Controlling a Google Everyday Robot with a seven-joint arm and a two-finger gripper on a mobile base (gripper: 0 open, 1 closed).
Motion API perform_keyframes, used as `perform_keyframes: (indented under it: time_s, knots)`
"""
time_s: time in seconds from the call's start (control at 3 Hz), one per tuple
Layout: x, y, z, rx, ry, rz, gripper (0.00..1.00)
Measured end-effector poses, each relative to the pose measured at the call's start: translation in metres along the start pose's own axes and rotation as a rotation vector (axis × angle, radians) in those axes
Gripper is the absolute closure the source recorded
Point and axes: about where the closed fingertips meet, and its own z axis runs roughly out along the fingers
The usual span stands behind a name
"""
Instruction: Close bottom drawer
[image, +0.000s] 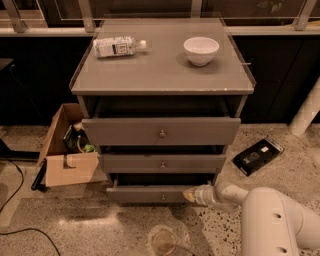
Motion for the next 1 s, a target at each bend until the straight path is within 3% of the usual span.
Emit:
perform_keyframes:
  time_s: [0.33,1.0]
  knots:
    - [-0.001,-0.004,0.007,-0.001,0.003,0.009,1.00]
    - [0.029,-0.003,0.027,-0.037,0.036,0.083,1.00]
